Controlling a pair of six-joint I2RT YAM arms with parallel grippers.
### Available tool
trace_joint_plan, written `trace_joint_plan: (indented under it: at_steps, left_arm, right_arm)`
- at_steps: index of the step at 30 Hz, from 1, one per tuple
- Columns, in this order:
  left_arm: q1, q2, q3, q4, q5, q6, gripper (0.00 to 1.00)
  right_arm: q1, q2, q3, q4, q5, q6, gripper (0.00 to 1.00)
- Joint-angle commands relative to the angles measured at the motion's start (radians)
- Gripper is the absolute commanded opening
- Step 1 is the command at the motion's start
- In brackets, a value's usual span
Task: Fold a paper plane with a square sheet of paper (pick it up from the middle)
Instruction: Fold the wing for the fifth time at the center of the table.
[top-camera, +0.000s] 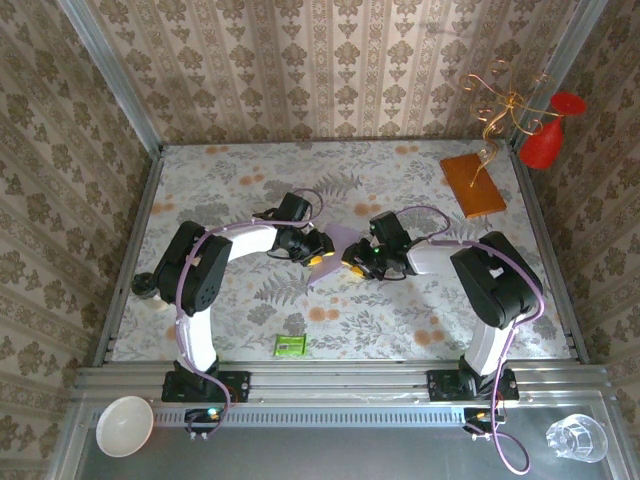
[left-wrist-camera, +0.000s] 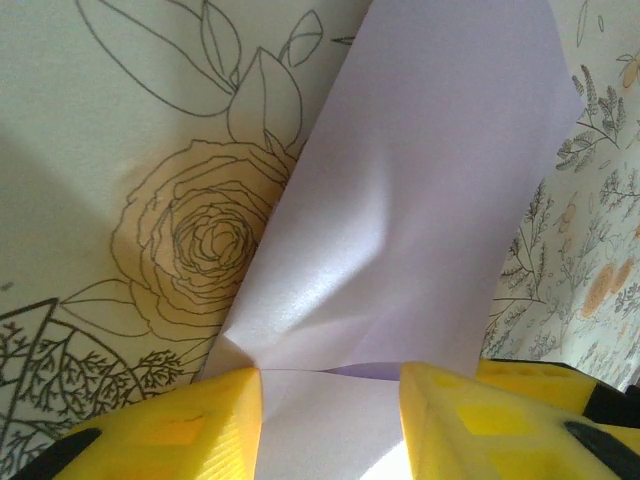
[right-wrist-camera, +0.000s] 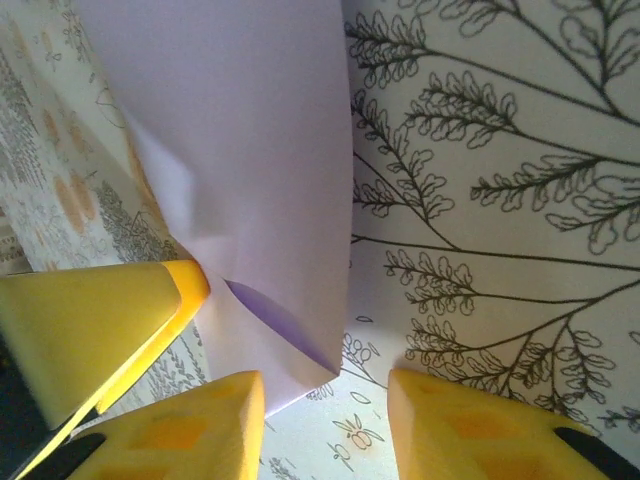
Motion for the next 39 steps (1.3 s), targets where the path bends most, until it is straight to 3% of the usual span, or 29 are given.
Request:
trace_joint_plan:
  at_steps: [1,8,22,27,33,39]
  left_arm:
    - [0.007,0.018,-0.018,-0.016,-0.002,-0.012,0.4]
    - [0.007,0.016,-0.02,-0.016,0.002,-0.011,0.35]
    - [0.014,-0.002,-0.012,-0.02,0.004,-0.009,0.34]
    - [0.017,-0.024,-0.009,-0.024,0.004,0.001,0.34]
    - [0.006,-0.114,-0.028,-0.023,-0.042,0.083,0.41]
    - [-0.058,-0.207,-0.054,-0.056,-0.154,0.293,0.54]
  right_arm:
    - [0.004,0.03,0.01,0.058,-0.001,0.022,0.37]
    - [0.004,0.052,0.012,0.128,-0.015,0.045,0.3]
    - [0.003,0.065,-0.002,0.215,-0.042,0.058,0.24]
    - [0.001,0.056,-0.006,0.207,-0.032,0.059,0.14]
    - [-0.006,0.009,-0.01,0.183,-0.008,0.062,0.04]
    - [-0.03,-0.055,-0.005,0.122,0.004,0.085,0.01]
